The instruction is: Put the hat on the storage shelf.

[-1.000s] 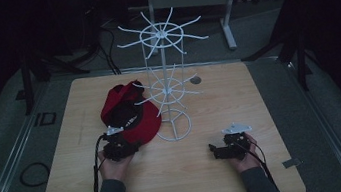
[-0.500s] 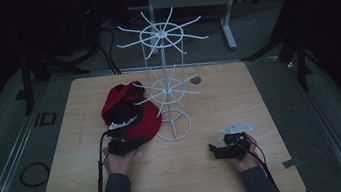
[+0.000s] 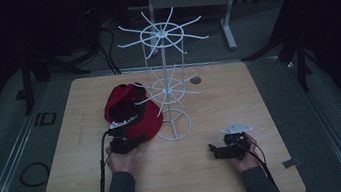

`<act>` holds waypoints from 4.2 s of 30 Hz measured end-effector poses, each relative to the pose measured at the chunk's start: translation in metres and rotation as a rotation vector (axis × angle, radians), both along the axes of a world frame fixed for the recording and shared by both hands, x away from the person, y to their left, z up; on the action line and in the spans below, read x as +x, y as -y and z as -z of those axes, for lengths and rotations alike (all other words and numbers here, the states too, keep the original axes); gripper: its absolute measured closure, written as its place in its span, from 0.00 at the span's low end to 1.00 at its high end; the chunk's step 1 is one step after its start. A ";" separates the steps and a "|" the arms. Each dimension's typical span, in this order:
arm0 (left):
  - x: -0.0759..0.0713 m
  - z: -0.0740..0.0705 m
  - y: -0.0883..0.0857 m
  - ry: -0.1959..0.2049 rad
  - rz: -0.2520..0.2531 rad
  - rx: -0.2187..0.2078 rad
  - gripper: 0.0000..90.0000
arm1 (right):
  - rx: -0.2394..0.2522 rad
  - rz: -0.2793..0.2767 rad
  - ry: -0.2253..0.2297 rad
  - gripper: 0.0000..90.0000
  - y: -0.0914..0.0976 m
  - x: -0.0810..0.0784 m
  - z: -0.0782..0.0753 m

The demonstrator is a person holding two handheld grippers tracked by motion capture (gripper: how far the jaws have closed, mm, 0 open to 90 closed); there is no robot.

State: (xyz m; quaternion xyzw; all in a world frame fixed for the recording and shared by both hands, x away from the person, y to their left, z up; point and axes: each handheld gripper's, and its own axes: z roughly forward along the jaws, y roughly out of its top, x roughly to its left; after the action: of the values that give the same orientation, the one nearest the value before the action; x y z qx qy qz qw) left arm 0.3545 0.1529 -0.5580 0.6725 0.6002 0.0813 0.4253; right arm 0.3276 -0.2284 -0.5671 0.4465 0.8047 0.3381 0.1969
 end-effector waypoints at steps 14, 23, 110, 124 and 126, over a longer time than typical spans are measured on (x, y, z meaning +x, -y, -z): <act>-0.008 -0.013 -0.002 0.086 -0.049 -0.027 0.95 | 0.001 -0.003 0.001 0.14 0.000 0.000 0.000; -0.009 -0.015 -0.006 0.088 -0.083 -0.047 0.96 | 0.000 -0.006 0.001 0.14 0.000 0.000 0.000; -0.025 -0.082 -0.076 0.249 -0.269 -0.078 0.95 | 0.000 -0.011 0.001 0.14 0.000 0.000 0.000; -0.027 -0.091 -0.080 0.269 -0.276 -0.079 0.95 | 0.001 -0.012 0.001 0.14 0.000 0.000 0.000; -0.026 -0.093 -0.081 0.271 -0.276 -0.081 0.95 | 0.001 -0.012 0.001 0.14 0.000 0.000 0.000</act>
State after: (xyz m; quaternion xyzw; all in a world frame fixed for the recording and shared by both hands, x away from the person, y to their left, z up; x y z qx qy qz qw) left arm 0.3283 0.2335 -0.4652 0.5491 0.6268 0.2045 0.5136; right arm 0.3275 -0.2285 -0.5671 0.4414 0.8072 0.3399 0.1953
